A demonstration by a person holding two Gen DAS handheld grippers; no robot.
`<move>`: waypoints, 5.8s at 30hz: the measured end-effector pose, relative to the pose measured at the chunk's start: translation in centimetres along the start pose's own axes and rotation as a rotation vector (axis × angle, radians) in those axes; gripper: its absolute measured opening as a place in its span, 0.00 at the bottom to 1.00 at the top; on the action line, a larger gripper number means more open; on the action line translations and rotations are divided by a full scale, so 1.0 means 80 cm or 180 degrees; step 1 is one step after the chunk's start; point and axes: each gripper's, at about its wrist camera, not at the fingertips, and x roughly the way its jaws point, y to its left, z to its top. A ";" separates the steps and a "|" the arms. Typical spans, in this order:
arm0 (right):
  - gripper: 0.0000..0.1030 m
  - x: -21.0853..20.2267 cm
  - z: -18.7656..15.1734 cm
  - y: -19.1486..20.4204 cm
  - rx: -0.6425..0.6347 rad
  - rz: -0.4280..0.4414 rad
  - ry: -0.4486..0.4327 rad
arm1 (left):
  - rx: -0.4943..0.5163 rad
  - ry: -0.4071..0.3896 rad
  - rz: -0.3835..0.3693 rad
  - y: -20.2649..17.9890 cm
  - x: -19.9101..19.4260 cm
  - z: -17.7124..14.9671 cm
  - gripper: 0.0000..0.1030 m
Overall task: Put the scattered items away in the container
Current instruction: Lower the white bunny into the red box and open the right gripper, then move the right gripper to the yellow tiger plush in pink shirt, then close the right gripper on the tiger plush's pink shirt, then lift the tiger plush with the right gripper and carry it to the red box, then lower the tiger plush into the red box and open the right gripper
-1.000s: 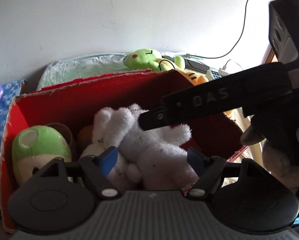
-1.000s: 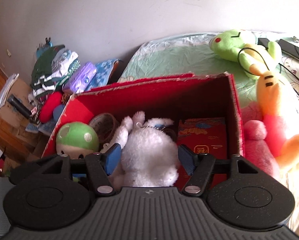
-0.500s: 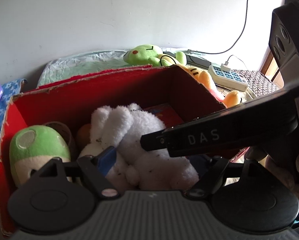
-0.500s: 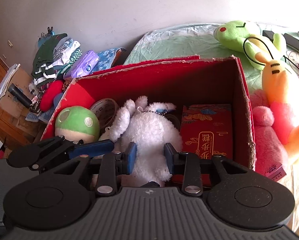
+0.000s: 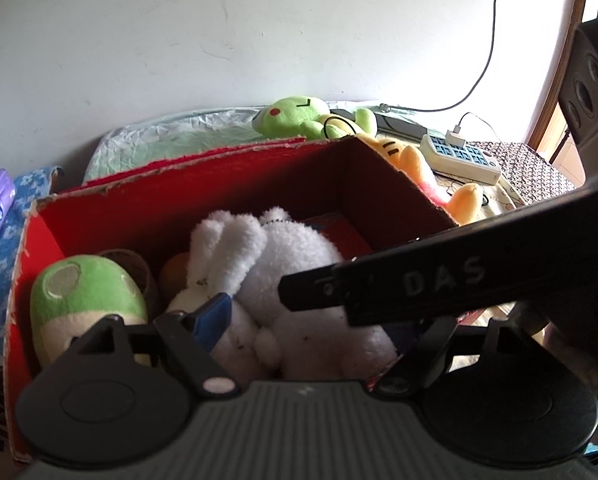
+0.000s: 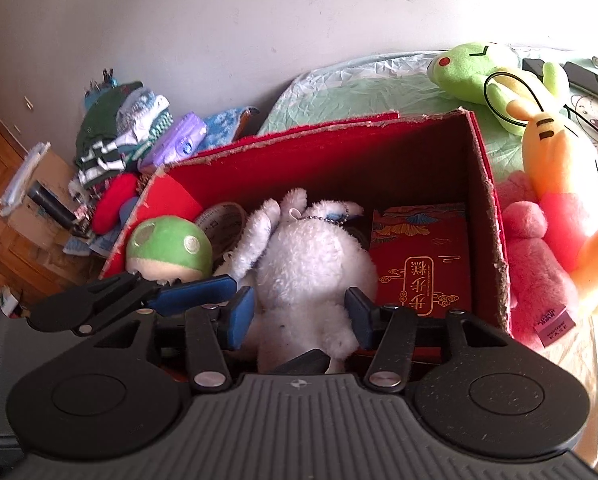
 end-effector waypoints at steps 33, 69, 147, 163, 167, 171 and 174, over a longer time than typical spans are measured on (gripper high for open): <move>0.59 -0.144 -0.036 -0.273 0.1675 0.0039 -0.1034 | 0.0215 -0.0205 0.0094 -0.176 0.092 0.134 0.86; 0.23 0.010 0.028 -0.397 0.1866 0.0917 -0.0101 | -0.0230 0.0325 0.1108 -0.205 0.214 0.151 0.55; 0.22 -0.097 0.017 -0.152 0.0776 0.1544 -0.0449 | -0.0852 -0.0850 0.0600 -0.128 -0.080 0.062 0.51; 0.24 -0.061 0.006 -0.135 0.1428 0.1491 -0.0512 | -0.1125 -0.0598 -0.0002 -0.040 -0.053 0.063 0.51; 0.23 -0.051 0.005 -0.133 0.1470 0.1433 -0.0570 | -0.0867 -0.0609 0.0108 -0.038 -0.048 0.074 0.51; 0.22 -0.046 0.006 -0.135 0.1496 0.1157 -0.0613 | -0.1039 -0.0371 -0.0137 -0.017 -0.016 0.074 0.51; 0.22 -0.047 0.009 -0.133 0.1419 0.0953 -0.0622 | -0.1055 -0.0265 -0.0195 -0.016 -0.002 0.072 0.51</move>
